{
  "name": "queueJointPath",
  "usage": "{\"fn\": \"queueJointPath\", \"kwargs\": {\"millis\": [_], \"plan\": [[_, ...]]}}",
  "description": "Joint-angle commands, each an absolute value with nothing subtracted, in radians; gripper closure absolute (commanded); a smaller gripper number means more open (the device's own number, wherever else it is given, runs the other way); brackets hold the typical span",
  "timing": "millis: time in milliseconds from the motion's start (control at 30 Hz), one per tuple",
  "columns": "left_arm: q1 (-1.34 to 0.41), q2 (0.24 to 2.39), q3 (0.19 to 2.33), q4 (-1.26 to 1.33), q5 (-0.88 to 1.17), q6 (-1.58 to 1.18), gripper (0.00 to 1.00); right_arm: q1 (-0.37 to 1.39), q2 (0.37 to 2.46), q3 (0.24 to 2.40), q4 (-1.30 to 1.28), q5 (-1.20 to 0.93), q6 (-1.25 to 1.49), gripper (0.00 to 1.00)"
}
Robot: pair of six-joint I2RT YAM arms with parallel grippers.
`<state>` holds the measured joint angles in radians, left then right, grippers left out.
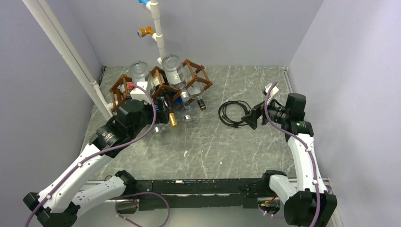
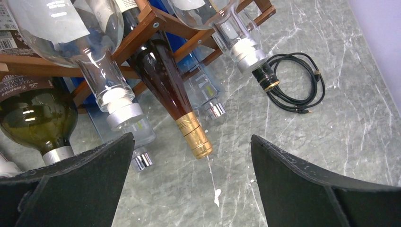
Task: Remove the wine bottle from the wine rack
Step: Pick up the wine bottle from the wine rack.
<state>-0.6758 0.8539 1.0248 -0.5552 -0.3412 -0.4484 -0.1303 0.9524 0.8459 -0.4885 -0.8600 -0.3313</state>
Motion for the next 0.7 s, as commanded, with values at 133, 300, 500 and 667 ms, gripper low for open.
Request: {"fn": "queueJointPath", "kwargs": {"millis": [133, 300, 500, 667], "plan": [[-0.68, 0.854, 1.022, -0.498, -0.349, -0.392, 0.01, -0.132, 0.934, 0.842, -0.448, -0.92, -0.34, 0.0], [-0.678, 0.842, 1.01, -0.486, -0.403, -0.38, 0.01, -0.132, 0.955, 0.847, -0.458, -0.925, -0.346, 0.0], [-0.678, 0.866, 1.022, -0.498, -0.547, -0.418, 0.01, -0.132, 0.961, 0.847, -0.464, -0.923, -0.36, 0.0], [-0.635, 0.935, 1.055, -0.522, -0.637, -0.454, 0.03, -0.132, 0.966, 0.841, -0.457, -0.924, -0.356, 0.0]]}}
